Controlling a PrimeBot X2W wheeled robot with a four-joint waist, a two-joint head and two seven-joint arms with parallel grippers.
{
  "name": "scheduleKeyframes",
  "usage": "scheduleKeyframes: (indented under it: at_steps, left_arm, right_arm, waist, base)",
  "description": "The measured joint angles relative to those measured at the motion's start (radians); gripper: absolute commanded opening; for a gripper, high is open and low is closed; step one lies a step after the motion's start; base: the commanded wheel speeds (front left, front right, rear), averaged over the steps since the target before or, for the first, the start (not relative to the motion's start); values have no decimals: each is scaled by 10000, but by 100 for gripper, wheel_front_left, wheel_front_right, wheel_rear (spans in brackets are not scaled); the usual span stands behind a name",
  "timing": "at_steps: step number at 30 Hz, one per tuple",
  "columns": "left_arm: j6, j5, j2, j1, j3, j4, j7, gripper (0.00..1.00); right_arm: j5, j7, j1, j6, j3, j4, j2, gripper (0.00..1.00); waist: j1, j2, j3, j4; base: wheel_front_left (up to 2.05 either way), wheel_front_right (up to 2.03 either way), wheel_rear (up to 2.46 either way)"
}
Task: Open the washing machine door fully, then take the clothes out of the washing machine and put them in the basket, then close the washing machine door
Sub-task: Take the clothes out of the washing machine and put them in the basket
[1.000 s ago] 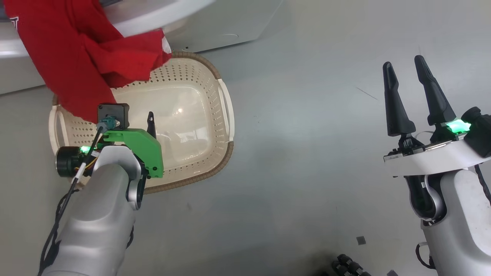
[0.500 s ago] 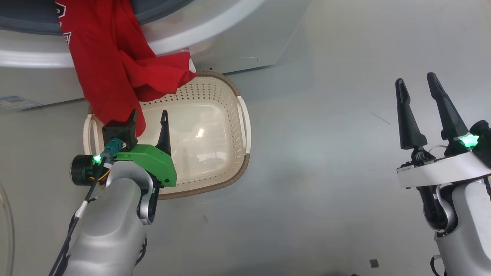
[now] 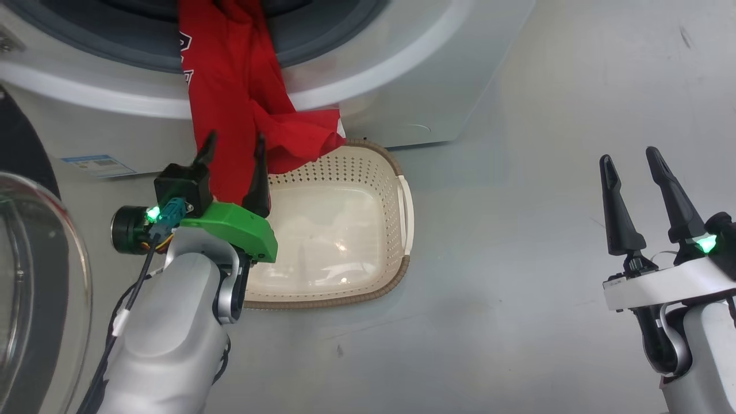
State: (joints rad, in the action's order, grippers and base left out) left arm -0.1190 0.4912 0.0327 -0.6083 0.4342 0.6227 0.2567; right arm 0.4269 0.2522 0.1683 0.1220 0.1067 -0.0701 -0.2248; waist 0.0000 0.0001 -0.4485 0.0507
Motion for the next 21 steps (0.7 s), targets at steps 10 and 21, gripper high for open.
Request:
scheduleKeyframes:
  at_steps: [10,21]
  left_arm:
    - [0,-913,-15,821,-520,-1499,0,100]
    - [0,-1457,-10,2208,-704,-2564,0,100]
  right_arm:
    - [-167,0,-459,0,-150,-13,61,100]
    - [-420,0,-954,0,-405,-17,130,100]
  waist:
    - [0,0,771,-405]
    - [0,0,1387,-655]
  base:
    - [0,0,0]
    - [0,0,0]
